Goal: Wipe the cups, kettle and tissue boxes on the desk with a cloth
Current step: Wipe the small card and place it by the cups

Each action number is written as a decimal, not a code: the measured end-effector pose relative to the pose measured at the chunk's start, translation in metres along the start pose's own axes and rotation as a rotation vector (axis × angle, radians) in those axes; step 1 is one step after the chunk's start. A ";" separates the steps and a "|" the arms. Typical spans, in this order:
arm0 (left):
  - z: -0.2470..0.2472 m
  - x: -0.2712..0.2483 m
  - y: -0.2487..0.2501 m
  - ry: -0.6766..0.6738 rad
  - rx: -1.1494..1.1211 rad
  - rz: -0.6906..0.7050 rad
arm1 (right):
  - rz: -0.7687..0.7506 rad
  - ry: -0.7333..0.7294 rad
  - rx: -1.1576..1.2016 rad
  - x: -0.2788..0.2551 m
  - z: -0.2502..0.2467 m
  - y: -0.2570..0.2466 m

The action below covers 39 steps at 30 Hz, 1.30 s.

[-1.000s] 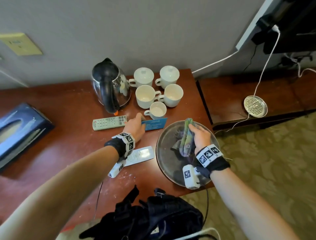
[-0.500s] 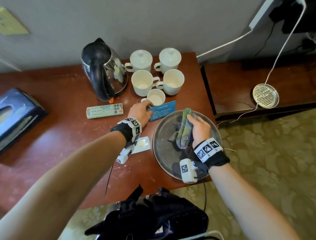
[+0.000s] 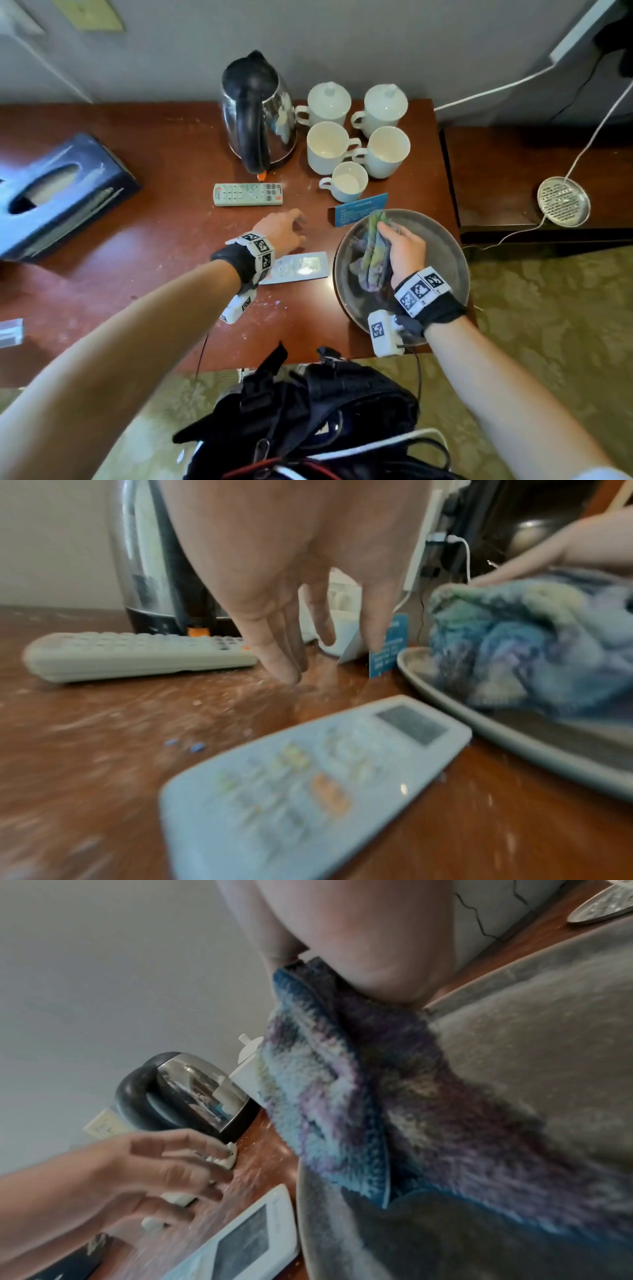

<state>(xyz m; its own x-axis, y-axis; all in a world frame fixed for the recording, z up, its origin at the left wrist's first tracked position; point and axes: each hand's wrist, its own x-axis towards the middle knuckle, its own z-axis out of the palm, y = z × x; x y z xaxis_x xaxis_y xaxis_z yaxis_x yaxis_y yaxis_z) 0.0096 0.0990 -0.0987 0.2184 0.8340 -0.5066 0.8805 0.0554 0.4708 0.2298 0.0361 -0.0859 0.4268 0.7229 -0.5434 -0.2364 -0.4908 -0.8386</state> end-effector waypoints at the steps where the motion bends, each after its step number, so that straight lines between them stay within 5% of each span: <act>1: 0.001 -0.007 -0.010 -0.052 0.073 0.013 | -0.003 -0.005 -0.011 -0.004 0.005 0.000; 5: 0.016 -0.026 -0.040 -0.213 0.399 0.047 | -0.004 0.002 -0.010 -0.017 0.023 0.007; 12: 0.025 -0.039 -0.047 -0.133 0.552 0.164 | 0.017 0.004 0.033 -0.043 0.039 0.016; 15: 0.015 -0.045 -0.048 -0.133 0.332 0.053 | -0.004 0.026 0.047 -0.050 0.040 0.012; 18: -0.007 -0.055 -0.052 -0.107 -0.148 -0.034 | -0.030 0.049 0.080 -0.054 0.044 -0.001; 23: -0.049 -0.071 -0.049 -0.168 -0.824 0.089 | -0.137 -0.033 0.095 -0.061 0.072 -0.027; 33: -0.100 -0.090 -0.047 -0.151 -1.139 0.213 | -0.380 -0.065 0.002 -0.092 0.180 -0.049; 39: -0.126 -0.091 -0.060 -0.071 -0.961 0.164 | -0.470 -0.145 -0.240 -0.108 0.192 -0.022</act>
<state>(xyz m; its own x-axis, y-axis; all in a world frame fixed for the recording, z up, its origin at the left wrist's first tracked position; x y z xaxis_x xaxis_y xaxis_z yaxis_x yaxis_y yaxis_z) -0.1162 0.0886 0.0104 0.3606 0.8379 -0.4097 0.1252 0.3918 0.9115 0.0211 0.0620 -0.0165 0.3093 0.9425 -0.1268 0.1640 -0.1842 -0.9691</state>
